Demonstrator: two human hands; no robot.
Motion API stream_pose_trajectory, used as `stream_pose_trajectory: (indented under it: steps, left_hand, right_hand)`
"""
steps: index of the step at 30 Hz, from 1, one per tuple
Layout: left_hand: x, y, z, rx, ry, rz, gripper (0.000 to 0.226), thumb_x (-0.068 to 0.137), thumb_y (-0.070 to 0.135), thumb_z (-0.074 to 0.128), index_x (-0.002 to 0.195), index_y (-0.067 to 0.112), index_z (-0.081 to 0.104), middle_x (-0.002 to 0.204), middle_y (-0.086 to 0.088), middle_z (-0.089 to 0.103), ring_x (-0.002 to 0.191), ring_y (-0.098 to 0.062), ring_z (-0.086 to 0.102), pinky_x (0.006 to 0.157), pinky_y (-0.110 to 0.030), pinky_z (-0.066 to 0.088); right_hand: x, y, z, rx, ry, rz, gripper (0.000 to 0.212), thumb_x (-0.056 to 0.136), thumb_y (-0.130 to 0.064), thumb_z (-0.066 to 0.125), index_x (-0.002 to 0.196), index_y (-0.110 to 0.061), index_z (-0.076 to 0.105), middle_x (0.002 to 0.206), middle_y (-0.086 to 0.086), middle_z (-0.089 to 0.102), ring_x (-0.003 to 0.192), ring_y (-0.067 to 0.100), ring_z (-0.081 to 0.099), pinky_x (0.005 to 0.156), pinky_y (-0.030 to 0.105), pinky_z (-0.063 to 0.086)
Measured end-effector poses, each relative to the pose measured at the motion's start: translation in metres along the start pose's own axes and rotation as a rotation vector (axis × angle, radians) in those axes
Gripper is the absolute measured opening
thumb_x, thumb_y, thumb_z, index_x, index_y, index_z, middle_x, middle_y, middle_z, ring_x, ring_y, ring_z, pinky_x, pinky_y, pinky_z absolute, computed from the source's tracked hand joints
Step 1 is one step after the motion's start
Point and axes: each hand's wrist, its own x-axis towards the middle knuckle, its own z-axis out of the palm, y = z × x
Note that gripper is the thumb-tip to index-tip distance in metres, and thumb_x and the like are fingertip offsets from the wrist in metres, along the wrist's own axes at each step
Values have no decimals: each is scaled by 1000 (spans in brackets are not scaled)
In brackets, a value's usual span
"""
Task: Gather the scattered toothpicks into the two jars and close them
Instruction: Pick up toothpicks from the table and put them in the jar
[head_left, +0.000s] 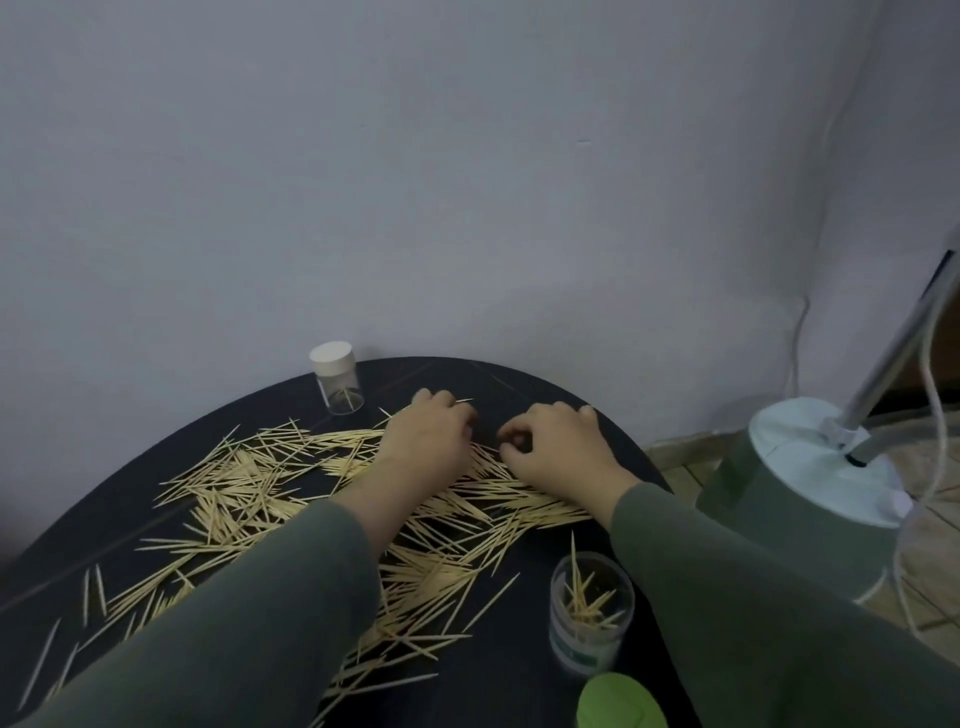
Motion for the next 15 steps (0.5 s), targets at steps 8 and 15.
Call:
stream_pose_trajectory:
  steps: [8, 15]
  left_hand:
    - [36, -32, 15, -37, -92, -311, 48, 101, 40, 36, 138, 12, 45, 140, -12, 42, 128, -31, 35, 104, -45, 38]
    - [38, -44, 15, -81, -110, -97, 41, 102, 41, 35, 138, 30, 50, 138, -2, 46, 125, -23, 35, 103, -41, 36]
  right_hand:
    - [27, -10, 8, -74, -166, -44, 58, 87, -67, 48, 128, -29, 60, 118, -7, 64, 112, 16, 54, 103, 45, 30]
    - [26, -16, 12, -104, -167, -100, 42, 93, -55, 49, 128, -33, 60, 123, -4, 59, 116, 19, 52, 105, 47, 27]
